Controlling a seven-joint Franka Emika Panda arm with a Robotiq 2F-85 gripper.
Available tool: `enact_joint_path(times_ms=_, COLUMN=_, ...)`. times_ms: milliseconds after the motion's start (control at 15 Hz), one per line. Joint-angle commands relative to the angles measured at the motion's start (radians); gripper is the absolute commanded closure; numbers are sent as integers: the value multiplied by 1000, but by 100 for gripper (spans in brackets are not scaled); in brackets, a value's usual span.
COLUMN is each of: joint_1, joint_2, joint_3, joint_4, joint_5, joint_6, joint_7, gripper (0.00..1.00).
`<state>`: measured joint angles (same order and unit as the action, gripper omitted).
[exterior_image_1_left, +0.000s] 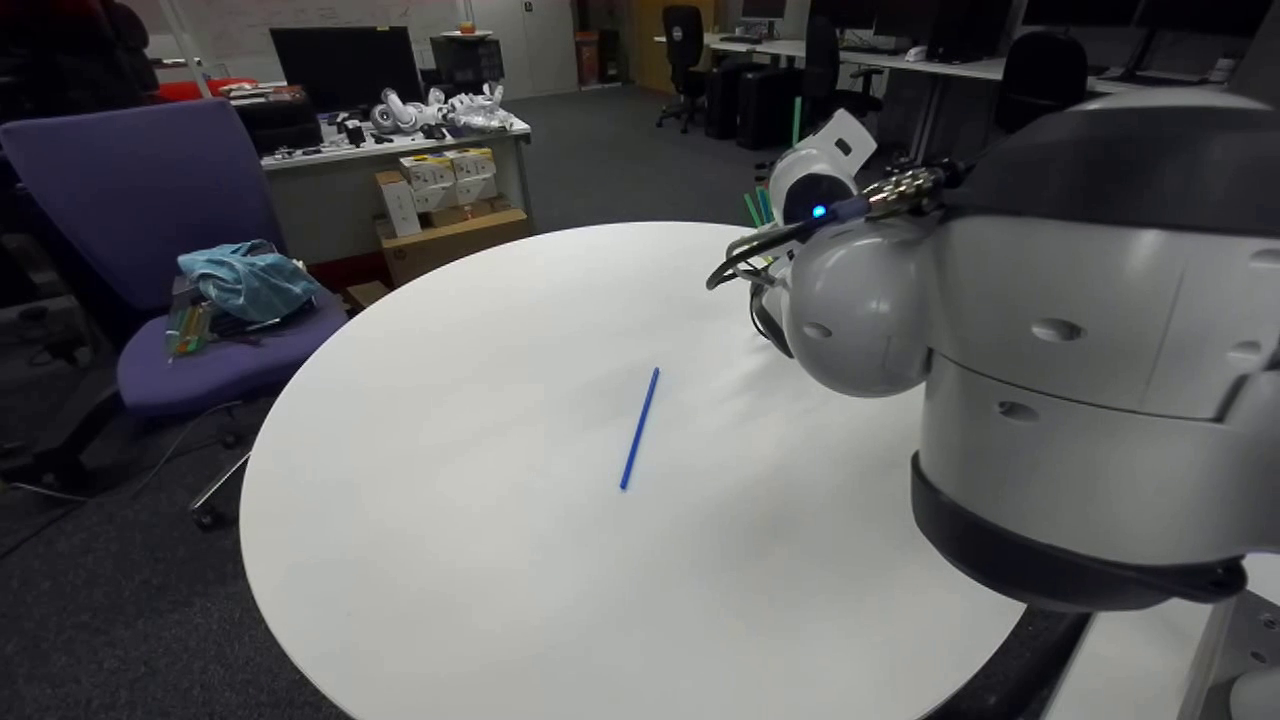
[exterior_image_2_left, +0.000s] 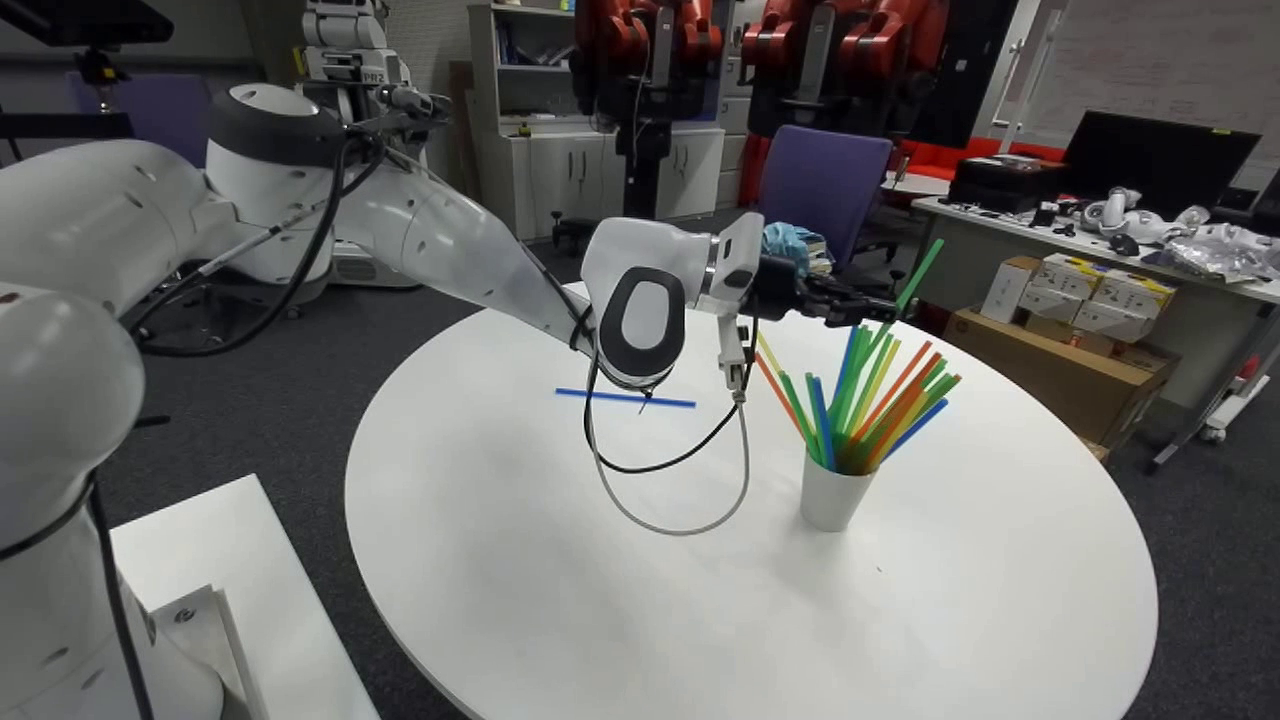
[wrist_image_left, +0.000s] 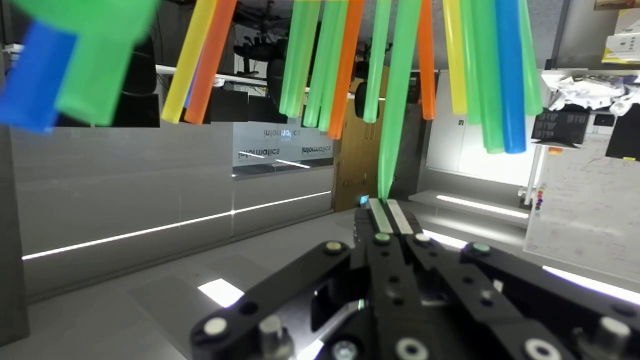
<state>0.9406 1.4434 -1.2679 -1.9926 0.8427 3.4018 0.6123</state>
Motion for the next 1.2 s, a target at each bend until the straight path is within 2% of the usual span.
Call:
enact_joint_path(times_ms=0, joint_1=6, joint_2=-4, joint_3=-1, joint_4=-29, joint_5=1, joint_6=48, joint_7=-3, gripper=100)
enact_joint_path(times_ms=67, joint_1=6, joint_2=-1, joint_3=-1, joint_4=-29, joint_5=1, joint_6=53, joint_7=-3, gripper=74)
enact_joint_path(times_ms=133, joint_1=7, joint_2=2, joint_3=0, joint_4=-30, joint_5=2, joint_6=57, joint_7=-3, gripper=73)
enact_joint_path(times_ms=200, joint_1=7, joint_2=3, joint_3=0, joint_4=-30, joint_5=2, joint_6=60, joint_7=-2, gripper=68)
enact_joint_path(times_ms=333, joint_1=7, joint_2=5, joint_3=0, joint_4=-31, joint_5=3, joint_6=60, joint_7=-1, gripper=51)
enact_joint_path(times_ms=800, joint_1=10, joint_2=-3, joint_3=0, joint_4=-30, joint_5=7, joint_6=46, joint_7=2, gripper=2)
enact_joint_path(times_ms=1000, joint_1=19, joint_2=-171, joint_3=38, joint_4=-35, joint_5=-32, joint_6=-30, joint_7=1, gripper=0)
enact_joint_path(times_ms=1133, joint_1=33, joint_2=-234, joint_3=35, joint_4=-37, joint_5=-35, joint_6=-74, joint_7=-1, gripper=0)
